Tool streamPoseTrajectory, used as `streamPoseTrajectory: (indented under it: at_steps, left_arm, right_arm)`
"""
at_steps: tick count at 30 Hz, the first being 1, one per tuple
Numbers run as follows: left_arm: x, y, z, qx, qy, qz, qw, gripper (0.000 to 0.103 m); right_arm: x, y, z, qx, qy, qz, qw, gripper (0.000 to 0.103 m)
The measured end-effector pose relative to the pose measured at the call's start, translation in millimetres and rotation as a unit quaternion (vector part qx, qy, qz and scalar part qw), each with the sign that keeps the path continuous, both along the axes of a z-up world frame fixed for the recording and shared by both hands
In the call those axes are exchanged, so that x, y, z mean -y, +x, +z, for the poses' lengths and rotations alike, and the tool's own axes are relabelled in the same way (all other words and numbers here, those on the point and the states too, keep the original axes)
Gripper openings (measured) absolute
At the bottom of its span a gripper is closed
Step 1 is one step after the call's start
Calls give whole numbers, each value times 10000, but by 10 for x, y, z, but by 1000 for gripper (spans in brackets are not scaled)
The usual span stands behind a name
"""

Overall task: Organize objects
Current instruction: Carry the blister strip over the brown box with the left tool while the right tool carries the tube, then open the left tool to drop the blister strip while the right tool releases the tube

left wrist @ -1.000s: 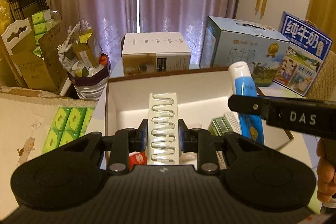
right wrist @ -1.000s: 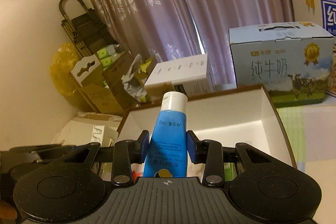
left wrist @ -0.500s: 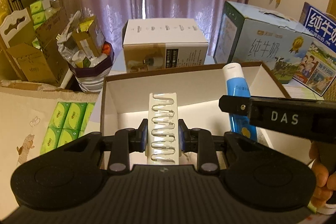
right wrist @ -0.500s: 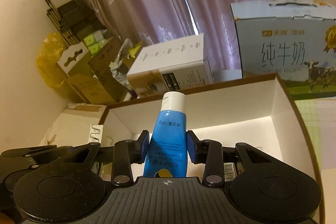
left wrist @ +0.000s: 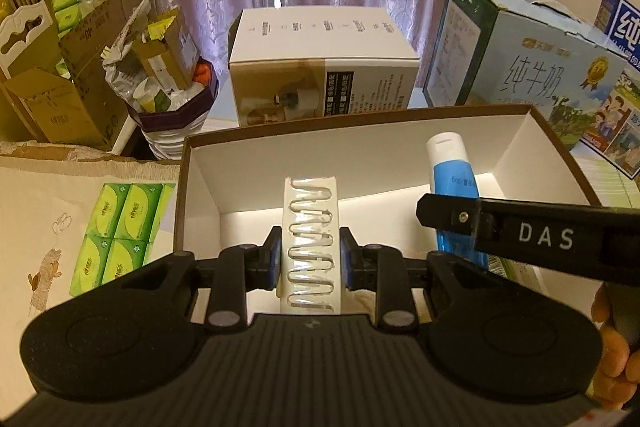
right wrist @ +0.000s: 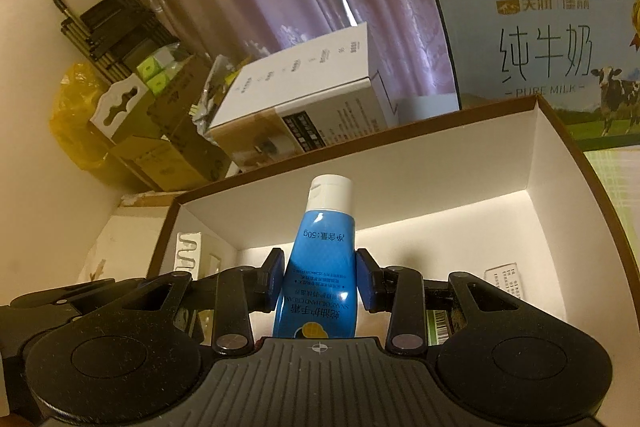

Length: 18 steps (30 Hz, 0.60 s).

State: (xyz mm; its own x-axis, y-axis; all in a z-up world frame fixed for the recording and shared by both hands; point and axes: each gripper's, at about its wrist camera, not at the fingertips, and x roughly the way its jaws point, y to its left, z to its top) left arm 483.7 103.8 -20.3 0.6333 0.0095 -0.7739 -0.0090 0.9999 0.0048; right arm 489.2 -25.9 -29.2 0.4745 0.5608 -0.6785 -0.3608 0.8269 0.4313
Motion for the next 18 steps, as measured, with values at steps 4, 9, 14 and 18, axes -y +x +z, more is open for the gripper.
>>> streamPoseTrajectory:
  at_steps: [4,9,14,18]
  left_arm:
    - [-11,58,-70,-84,-1,38,10000,24]
    - [-28,108,-143,-181,-46,42,9998,23]
    - [-50,124,-148,-147,-72,57,9998,27]
    - [-77,135,-138,-141,-92,94,9998,31]
  right_arm:
    - [-16,49,-26,-34,-82,-27,10000,35]
    - [-21,90,-48,-41,-152,-66,9999,35]
    - [-27,105,-40,-33,-180,-74,9998,35]
    - [-29,105,-43,-44,-189,-102,9998,35]
